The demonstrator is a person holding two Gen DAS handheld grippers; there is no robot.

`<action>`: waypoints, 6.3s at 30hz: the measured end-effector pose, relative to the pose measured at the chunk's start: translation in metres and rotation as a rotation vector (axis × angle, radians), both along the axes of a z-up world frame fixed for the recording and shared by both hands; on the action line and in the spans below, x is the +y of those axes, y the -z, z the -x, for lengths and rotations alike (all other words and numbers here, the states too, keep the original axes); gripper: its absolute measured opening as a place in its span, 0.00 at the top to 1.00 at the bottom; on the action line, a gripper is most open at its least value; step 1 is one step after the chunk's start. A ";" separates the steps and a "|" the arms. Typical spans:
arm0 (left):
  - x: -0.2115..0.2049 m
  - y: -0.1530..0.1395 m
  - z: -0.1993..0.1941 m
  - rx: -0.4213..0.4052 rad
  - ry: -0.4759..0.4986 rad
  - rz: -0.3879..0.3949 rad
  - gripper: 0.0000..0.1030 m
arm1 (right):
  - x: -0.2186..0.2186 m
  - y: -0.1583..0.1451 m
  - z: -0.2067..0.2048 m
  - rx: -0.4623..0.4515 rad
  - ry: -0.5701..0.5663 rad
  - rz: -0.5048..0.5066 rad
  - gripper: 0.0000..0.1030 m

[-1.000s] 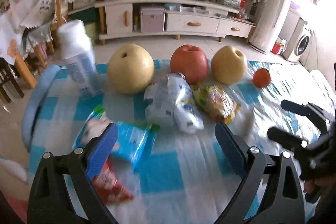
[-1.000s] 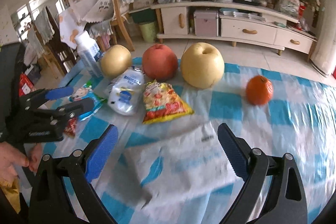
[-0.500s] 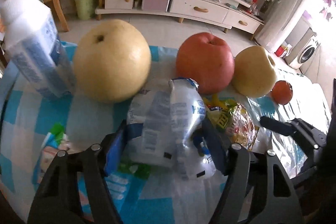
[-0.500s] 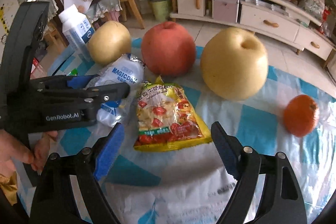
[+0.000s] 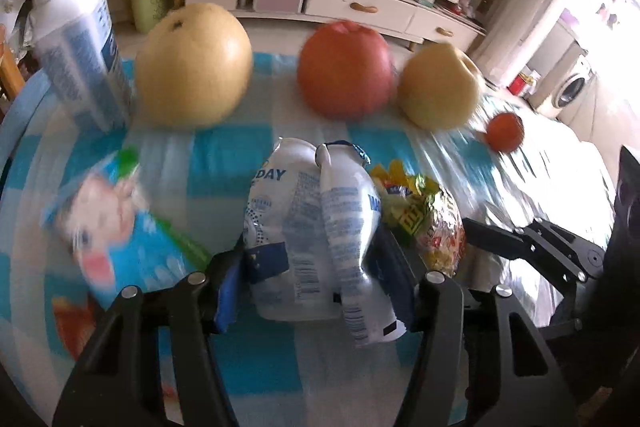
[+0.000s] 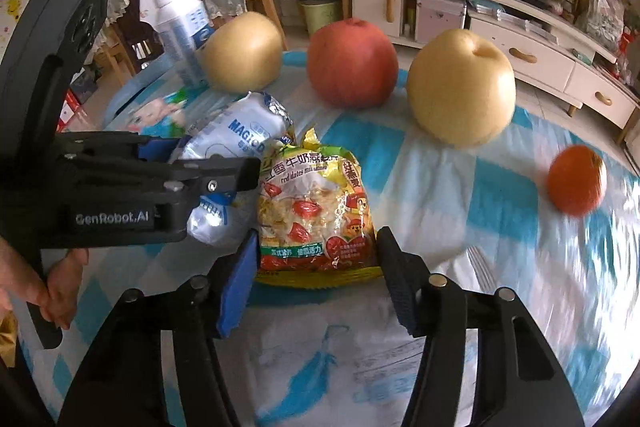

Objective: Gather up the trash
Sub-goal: 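Grasp the MAGICDAY yogurt bottle with left tool while right tool grasps the yellow snack bag, then drop the MAGICDAY bottle into the pink bucket with left tool while right tool drops the snack bag, then move both open tools back toward the remaining items on the table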

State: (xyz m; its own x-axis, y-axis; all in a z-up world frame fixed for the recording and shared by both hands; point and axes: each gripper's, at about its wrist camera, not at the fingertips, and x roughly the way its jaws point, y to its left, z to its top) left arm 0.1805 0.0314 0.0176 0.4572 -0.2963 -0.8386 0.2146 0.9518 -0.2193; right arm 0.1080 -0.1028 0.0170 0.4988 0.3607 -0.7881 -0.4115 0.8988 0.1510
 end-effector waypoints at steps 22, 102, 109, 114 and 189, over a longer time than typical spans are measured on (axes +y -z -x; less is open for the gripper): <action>0.021 -0.001 0.174 -0.010 0.030 0.084 0.37 | 0.003 -0.006 0.177 0.002 -0.019 -0.059 0.51; 0.130 -0.085 0.297 -0.291 -0.144 -0.208 0.42 | 0.025 -0.038 0.300 -0.034 0.117 -0.028 0.57; 0.196 -0.095 0.312 -0.314 -0.267 -0.232 0.42 | 0.082 -0.055 0.302 -0.042 0.010 -0.021 0.57; 0.246 -0.098 0.323 -0.323 -0.362 -0.242 0.41 | 0.137 -0.075 0.299 -0.065 -0.092 -0.038 0.57; 0.207 -0.136 0.324 -0.442 -0.390 -0.522 0.09 | 0.168 -0.115 0.293 -0.314 -0.005 -0.080 0.10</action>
